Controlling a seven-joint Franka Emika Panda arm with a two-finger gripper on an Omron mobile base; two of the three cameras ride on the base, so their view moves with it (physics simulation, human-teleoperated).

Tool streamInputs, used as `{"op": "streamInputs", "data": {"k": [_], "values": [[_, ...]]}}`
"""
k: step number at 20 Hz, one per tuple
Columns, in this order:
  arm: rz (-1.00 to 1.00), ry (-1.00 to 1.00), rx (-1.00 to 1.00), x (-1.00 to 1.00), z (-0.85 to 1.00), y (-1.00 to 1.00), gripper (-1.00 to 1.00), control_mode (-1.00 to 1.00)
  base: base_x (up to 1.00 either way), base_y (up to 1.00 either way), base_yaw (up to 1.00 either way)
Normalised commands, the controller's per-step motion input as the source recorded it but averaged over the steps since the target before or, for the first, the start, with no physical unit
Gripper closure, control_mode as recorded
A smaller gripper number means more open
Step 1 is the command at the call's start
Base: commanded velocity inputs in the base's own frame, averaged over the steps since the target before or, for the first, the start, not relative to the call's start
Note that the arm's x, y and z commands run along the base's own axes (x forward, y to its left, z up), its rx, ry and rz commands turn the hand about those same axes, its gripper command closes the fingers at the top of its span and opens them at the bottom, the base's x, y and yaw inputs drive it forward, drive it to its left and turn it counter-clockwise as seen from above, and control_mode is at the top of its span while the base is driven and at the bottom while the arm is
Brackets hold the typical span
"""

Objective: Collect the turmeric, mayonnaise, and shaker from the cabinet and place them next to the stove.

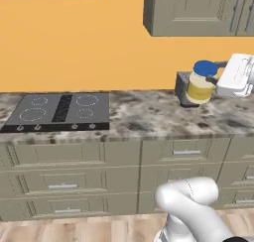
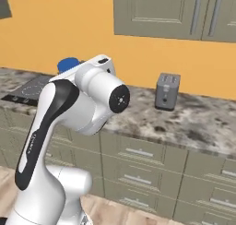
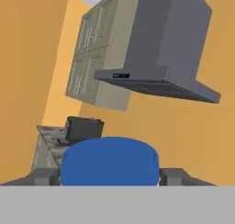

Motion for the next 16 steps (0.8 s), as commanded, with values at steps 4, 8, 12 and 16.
{"op": "streamInputs", "data": {"k": [4,8,12,16], "values": [[0.00,0.00,0.00,0.00,0.00,0.00,1.00,1.00,0.76,0.59,-0.34],[0.00,0.00,0.00,0.00,0.00,0.00,1.00,1.00,0.75,0.57,-0.33],[0.00,0.00,0.00,0.00,0.00,0.00,1.00,1.00,0.67,0.57,-0.32],[0.00,0.00,0.00,0.00,0.00,0.00,1.00,1.00,0.54,0.38,-0.21]]}}
